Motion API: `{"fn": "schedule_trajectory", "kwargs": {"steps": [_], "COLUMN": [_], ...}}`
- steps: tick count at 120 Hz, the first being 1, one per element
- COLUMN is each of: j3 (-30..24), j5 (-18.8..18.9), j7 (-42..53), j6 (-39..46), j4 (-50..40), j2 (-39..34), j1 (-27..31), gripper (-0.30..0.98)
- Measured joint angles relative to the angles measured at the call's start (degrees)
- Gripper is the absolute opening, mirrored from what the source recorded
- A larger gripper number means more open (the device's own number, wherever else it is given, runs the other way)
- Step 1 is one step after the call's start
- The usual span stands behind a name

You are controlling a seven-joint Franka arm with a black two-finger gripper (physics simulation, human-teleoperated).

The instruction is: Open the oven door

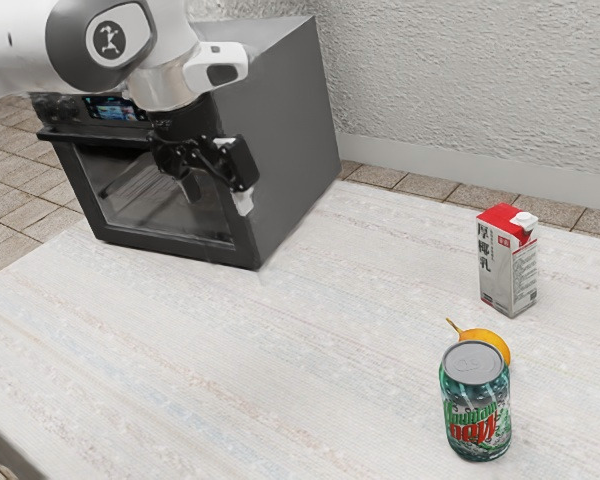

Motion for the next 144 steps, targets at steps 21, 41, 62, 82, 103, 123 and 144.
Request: {"fn": "schedule_trajectory", "kwargs": {"steps": [21, 41, 62, 82, 103, 123, 144], "j3": [0.8, 1.4, 15.3, 16.9, 17.5, 17.5, 17.0], "j5": [-0.7, 0.4, 3.0, -0.6, -1.2, -1.2, 2.1], "j7": [2.6, 10.5, 30.6, 48.4, 62.5, 71.9, 79.3], "j6": [-2.7, -4.2, 2.5, 8.7, 13.7, 21.8, 30.7], "j4": [1.3, 8.2, 7.8, 5.3, 1.9, -8.9, -14.4], "j2": [0.9, -12.1, -6.0, -1.7, -1.6, -6.3, -6.7], "j1": [1.1, -1.5, 7.3, 8.6, 3.2, 4.4, 8.2], "gripper": [0.69, 0.68, 0.68, 0.69, 0.68, 0.68, 0.69]}}
